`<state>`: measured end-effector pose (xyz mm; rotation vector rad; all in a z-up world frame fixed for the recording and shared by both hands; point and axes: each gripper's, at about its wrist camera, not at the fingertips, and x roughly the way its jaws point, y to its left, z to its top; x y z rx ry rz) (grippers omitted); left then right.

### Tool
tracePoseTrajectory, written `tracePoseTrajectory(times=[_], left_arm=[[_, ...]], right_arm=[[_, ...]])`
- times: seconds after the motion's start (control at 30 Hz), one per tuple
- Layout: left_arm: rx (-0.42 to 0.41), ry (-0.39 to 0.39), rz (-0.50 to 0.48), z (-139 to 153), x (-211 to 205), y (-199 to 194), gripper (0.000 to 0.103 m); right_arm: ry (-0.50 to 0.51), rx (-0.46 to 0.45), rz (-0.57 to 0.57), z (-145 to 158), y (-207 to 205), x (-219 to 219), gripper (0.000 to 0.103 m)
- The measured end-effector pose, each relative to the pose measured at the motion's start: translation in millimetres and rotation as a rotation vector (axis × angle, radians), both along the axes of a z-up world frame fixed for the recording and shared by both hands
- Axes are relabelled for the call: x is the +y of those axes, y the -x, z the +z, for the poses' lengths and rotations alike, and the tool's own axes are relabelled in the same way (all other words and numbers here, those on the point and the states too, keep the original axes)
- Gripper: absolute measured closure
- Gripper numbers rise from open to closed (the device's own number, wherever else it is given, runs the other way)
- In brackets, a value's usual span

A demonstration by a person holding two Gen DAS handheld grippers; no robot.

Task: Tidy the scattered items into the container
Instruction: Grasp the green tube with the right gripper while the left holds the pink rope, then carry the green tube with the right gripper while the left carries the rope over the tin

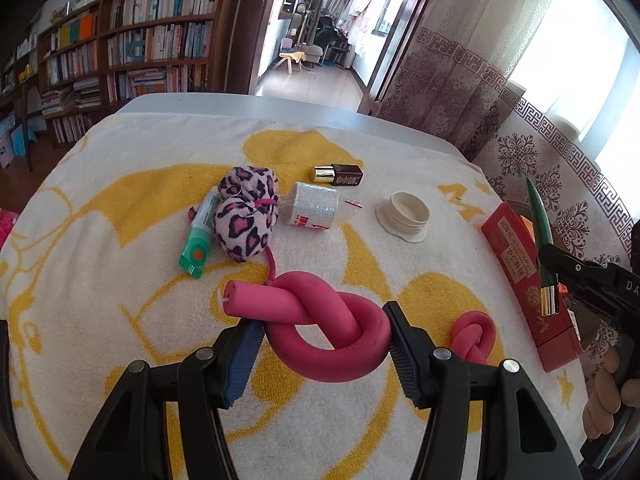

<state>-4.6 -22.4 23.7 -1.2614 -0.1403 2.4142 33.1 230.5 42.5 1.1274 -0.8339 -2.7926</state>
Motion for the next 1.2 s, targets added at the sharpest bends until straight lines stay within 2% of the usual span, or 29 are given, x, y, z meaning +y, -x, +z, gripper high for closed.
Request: tracePoseTrajectory(times=[0.13,0.27,0.4,0.67,0.83,1.2], left_arm=[[0.018,0.006,-0.052,10,27,-7,0.041],[0.029,0.019,-0.106,17,59,-14,0.041],[0.023,0.025,-0.155,19,89,-22,0.041],[0.032,0.039,-0.231,30,142,-33,0.041],[0.046,0.052,-0.277,37,173,-40,0.041],[0.063,0.074,-0.37,43,233,-52,0.041]], right_arm=[[-0.052,0.013,-0.107,7,-29,32,0.082],[-0.121,-0.012,-0.224,6,-52,63,0.082],[-0.162,-0.022,-0.297,2,-73,93,0.082],[-0.237,-0.055,-0.326,-12,-84,113,0.082],[-0.227,-0.076,-0.331,-20,-89,125,0.081],[-0.199,-0.02,-0.364,-19,-110,139,0.081]])
